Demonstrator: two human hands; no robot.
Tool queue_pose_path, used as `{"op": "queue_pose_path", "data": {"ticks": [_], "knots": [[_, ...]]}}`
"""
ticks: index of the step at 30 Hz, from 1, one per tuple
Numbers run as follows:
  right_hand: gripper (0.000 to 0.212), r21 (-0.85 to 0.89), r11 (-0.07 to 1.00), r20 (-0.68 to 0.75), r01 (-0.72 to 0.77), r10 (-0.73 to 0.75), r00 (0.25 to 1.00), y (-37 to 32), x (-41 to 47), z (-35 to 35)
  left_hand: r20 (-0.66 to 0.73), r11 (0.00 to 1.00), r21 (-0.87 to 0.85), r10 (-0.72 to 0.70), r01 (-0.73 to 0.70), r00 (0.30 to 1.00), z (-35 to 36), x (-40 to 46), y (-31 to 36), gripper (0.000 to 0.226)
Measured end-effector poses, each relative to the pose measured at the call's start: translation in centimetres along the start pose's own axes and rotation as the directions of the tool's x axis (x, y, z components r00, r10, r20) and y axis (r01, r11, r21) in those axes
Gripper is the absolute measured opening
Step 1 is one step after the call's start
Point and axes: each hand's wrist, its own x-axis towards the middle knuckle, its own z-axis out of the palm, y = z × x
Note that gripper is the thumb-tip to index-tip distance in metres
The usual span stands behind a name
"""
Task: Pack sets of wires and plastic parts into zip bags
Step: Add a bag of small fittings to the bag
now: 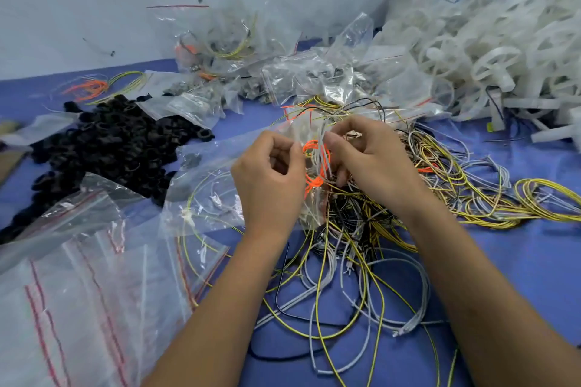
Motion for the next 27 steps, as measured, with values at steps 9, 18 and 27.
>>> {"op": "queue_pose_path", "data": {"ticks": [9, 18, 27], "knots": [[0.037, -0.245, 0.954, 0.250, 0.176, -0.113, 0.962, -0.6, -0.6, -0.4, 0.164, 0.995, 0.094, 0.026, -0.042, 0.986, -0.4, 0.4, -1.4, 0.012], [0.032, -0.432, 0.839, 0.256, 0.330, -0.237, 0.937, -0.5, -0.9, 0.0, 0.363, 0.998, 0.031, -0.066, 0.059, 0.929, -1.0, 0.7, -1.8, 0.023], [0.029, -0.230, 0.966, -0.484, -0.121, -0.006, 0.875, 0.1, 0.0, -2.3, 0.218, 0.990, 0.123, -0.099, 0.073, 0.971, -0.8, 0.7, -1.9, 0.015]]}}
